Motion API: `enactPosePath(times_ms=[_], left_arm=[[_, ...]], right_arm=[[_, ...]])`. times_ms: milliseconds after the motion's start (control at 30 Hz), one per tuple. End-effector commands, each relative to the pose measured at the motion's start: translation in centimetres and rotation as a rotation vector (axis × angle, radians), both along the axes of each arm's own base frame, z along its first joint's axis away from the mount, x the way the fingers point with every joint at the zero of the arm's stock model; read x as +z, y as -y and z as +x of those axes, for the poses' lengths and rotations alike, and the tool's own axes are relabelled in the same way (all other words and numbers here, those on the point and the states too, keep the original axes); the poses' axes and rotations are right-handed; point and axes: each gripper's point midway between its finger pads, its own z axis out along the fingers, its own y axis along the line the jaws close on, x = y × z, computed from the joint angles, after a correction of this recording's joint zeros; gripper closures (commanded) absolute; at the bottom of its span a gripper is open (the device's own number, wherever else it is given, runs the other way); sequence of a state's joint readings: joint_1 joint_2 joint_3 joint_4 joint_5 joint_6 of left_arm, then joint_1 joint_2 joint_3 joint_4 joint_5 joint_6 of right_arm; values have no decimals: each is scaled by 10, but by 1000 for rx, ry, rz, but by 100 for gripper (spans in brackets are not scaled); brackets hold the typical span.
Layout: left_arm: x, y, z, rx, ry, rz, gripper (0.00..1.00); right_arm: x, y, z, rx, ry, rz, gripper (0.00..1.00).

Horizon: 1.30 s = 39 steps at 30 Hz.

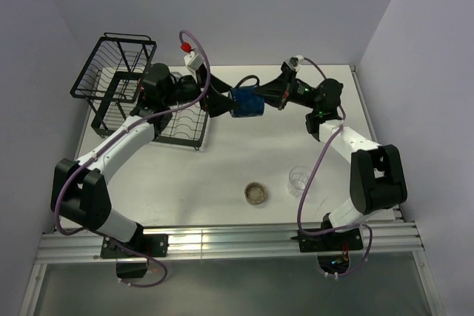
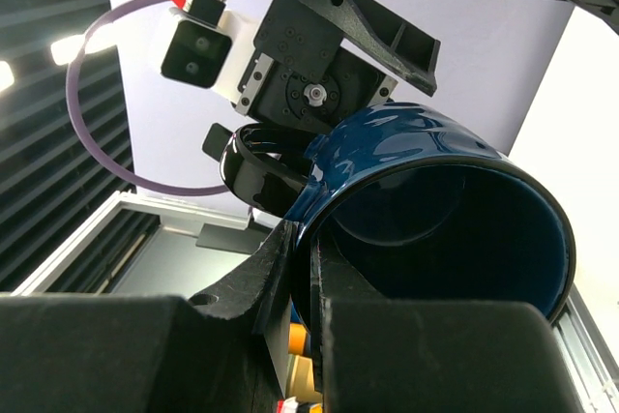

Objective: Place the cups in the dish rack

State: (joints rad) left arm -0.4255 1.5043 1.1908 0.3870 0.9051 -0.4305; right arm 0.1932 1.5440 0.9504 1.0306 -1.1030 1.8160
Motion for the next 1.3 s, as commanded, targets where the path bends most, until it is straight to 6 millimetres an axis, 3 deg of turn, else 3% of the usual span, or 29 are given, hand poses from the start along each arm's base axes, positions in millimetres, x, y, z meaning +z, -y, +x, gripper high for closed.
enactPosePath(times_ms=[0, 567, 767, 833, 867, 967, 1000, 1033, 1267], left_arm=[[-6, 1, 16, 35, 26, 42, 1], [-39, 26, 6, -19, -34, 106, 1], [-38, 24, 6, 2, -35, 90, 1], [-41, 25, 7, -2, -50, 100, 5], [-40, 26, 8, -3, -51, 103, 8], [-41, 27, 11, 7, -73, 113, 59], [-42, 26, 11, 10, -81, 116, 86], [-41, 27, 10, 8, -84, 114, 98], [-11, 19, 14, 80, -53, 82, 100]], right_arm=[[45, -5, -30, 92, 183, 23, 100], [47, -10, -21, 81, 162, 44, 100], [43, -11, -19, 76, 150, 46, 100], [42, -10, -16, 71, 144, 48, 100], [42, -10, -16, 69, 145, 48, 100], [43, -10, -15, 65, 149, 50, 100], [41, -11, -14, 65, 144, 50, 100], [42, -11, -14, 62, 148, 49, 100], [33, -12, -6, 37, 145, 34, 87]])
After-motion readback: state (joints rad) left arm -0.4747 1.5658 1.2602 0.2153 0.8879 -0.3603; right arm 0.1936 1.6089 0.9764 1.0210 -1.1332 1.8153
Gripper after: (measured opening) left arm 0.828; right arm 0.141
